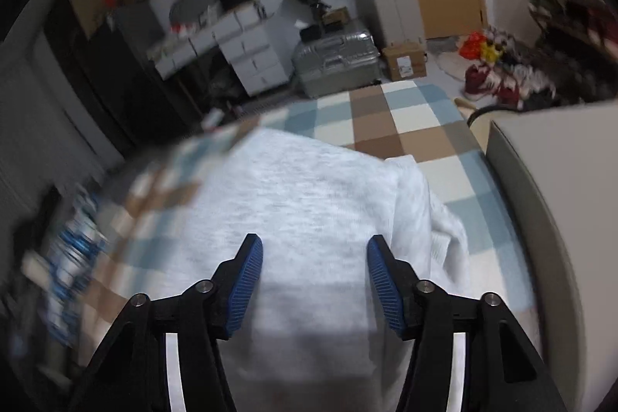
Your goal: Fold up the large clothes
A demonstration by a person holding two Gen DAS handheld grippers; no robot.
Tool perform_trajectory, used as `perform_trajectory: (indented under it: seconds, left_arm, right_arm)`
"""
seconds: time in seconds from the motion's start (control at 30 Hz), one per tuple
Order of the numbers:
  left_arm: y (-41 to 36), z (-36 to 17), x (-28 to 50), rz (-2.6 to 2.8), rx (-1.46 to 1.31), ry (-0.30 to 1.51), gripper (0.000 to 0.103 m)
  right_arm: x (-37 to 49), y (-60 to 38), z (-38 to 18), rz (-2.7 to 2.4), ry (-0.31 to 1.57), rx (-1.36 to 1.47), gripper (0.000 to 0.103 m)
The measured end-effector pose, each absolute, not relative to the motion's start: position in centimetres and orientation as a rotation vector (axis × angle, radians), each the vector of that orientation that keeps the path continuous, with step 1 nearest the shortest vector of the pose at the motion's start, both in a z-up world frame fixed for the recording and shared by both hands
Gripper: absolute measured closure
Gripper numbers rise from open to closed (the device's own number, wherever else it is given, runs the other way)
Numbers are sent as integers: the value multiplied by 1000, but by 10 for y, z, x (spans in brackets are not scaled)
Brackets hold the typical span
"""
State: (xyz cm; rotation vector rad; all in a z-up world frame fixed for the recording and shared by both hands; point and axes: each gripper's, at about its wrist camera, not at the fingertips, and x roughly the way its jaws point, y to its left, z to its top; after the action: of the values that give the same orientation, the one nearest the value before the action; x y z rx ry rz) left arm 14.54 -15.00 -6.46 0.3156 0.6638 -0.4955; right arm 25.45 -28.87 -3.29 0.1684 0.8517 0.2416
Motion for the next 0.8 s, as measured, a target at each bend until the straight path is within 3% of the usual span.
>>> perform_trajectory:
  seconds: [0.07,0.13,0.3,0.43,0.57,0.8]
  left_arm:
    - [-149,-64,145,-501,314,662,30]
    - [-150,-65,143,-502,313,659,30]
    - [-147,-64,140,-507,310,655,30]
    - [-145,-63,138,-511,306,658,30]
    - [-144,-63,137,-513,297,654,30]
    - [-144,-63,135,-526,301,647,29]
  right_arm:
    - [270,-287,-59,223,875,86,44]
    - [283,-307,-79,257,947,216,44]
    - [272,-312,-71,216,930,207,43]
    - [235,-309,-49,125,908,164,33]
    - [185,-309,-36,193,856,145,33]
    - [156,-337,-77,162,935,292,31]
